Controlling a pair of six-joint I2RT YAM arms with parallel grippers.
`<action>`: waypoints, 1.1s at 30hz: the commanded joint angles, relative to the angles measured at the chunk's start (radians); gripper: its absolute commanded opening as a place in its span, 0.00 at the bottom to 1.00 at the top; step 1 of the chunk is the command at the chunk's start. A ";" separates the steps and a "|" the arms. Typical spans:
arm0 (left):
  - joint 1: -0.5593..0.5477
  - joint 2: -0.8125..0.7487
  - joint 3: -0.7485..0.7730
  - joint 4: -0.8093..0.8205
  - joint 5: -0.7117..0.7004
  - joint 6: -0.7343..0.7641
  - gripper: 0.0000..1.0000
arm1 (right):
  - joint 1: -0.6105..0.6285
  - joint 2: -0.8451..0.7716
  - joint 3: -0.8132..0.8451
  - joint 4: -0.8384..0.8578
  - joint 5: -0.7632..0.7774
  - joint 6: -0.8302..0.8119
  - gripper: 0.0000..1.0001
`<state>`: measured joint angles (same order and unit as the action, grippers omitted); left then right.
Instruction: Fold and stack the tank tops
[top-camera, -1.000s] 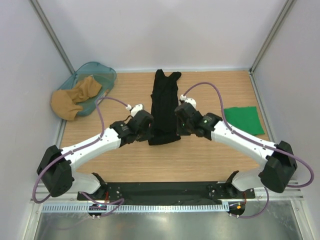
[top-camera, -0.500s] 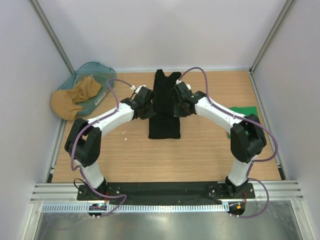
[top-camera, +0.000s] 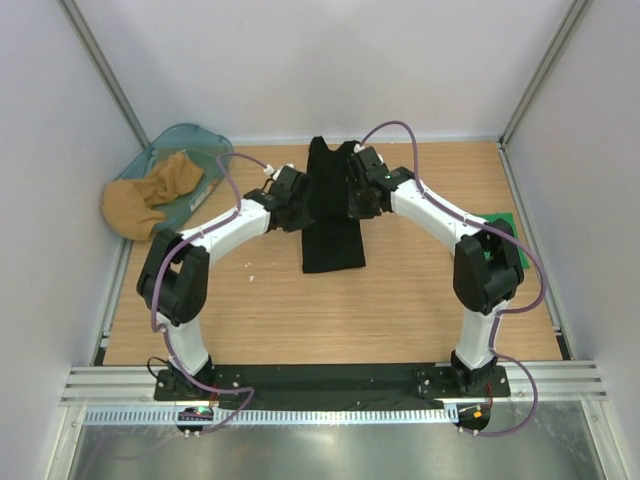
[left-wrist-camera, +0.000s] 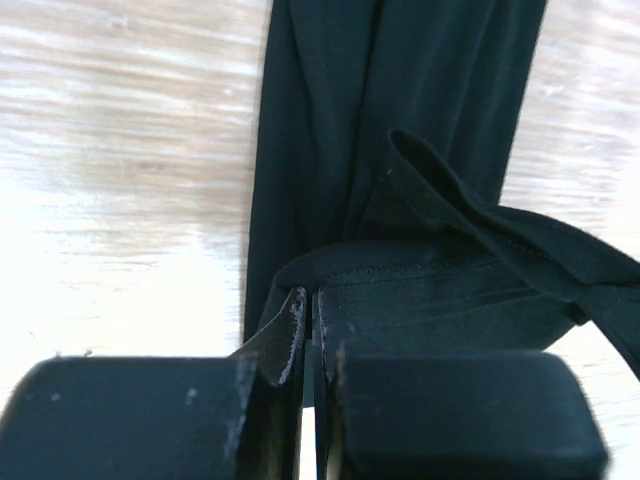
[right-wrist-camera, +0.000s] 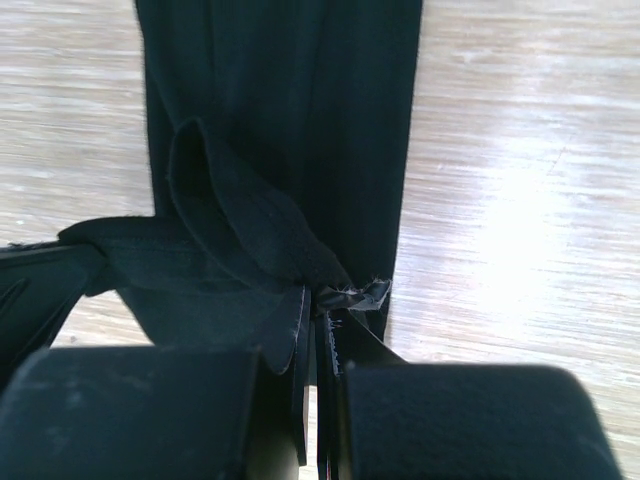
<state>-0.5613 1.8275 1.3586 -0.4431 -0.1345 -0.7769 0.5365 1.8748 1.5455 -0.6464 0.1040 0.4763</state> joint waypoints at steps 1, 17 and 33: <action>0.021 -0.030 0.057 0.030 0.004 0.018 0.00 | -0.012 0.015 0.086 -0.007 -0.023 -0.024 0.01; 0.129 0.298 0.391 0.030 0.111 0.067 0.51 | -0.122 0.287 0.366 0.013 0.035 -0.001 0.61; 0.051 -0.218 -0.234 0.161 0.125 0.033 0.74 | -0.132 -0.164 -0.393 0.322 -0.292 0.010 0.57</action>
<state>-0.4683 1.6554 1.2274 -0.3534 -0.0326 -0.7223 0.4000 1.7481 1.2530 -0.4362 -0.0654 0.4774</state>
